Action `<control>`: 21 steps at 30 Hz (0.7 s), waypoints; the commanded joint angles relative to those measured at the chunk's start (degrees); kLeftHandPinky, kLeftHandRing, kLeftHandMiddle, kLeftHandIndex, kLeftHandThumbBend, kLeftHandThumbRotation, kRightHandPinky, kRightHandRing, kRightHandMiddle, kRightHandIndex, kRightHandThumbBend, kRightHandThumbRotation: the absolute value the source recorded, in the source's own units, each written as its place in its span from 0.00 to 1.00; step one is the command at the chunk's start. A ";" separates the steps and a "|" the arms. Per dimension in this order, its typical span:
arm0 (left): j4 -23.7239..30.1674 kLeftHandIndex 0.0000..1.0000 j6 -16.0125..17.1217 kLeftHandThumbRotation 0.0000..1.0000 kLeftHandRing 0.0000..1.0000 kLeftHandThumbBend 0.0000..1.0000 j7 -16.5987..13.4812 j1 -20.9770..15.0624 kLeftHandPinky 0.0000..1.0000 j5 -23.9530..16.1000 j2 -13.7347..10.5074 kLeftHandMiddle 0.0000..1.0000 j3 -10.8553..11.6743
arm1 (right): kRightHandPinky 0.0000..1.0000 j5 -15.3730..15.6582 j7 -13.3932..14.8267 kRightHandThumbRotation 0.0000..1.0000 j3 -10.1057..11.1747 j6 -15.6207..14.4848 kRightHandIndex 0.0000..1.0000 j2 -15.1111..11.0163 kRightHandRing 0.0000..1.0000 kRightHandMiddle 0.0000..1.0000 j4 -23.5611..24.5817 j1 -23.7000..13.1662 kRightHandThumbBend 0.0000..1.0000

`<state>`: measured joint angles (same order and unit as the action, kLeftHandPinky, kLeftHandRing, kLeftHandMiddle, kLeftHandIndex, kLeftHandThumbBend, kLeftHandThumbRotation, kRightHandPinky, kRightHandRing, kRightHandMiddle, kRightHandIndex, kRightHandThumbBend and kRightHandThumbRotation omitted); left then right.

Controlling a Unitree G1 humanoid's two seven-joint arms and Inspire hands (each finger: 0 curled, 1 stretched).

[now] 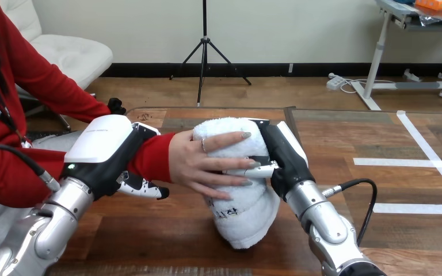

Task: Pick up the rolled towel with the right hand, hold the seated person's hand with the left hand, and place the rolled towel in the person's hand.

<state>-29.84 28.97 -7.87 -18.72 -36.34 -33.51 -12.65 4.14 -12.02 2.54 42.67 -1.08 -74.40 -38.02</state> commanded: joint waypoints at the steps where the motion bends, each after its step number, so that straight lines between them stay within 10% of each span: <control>1: 0.43 0.49 4.15 0.11 0.44 0.88 -2.27 -7.01 0.42 0.35 1.53 0.48 -0.40 | 0.31 -3.63 -4.15 0.19 1.99 0.06 0.46 3.33 0.38 0.43 2.86 -9.49 0.91; 10: 0.91 0.62 3.15 0.26 0.56 0.95 -1.53 -6.83 0.54 0.05 1.26 0.60 -0.32 | 0.68 -4.34 -6.93 0.41 1.51 -1.10 0.79 2.56 0.78 0.79 3.72 -9.10 0.99; 21: 2.09 0.77 2.57 0.38 0.70 1.00 -0.74 -6.34 0.67 0.29 1.24 0.74 0.03 | 0.92 -3.66 -7.73 0.60 0.93 -1.49 0.98 1.68 0.98 0.98 3.89 -8.78 1.00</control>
<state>-29.88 30.53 -8.36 -19.31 -36.42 -33.19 -12.65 1.67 -18.40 3.06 39.22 -1.25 -74.40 -38.02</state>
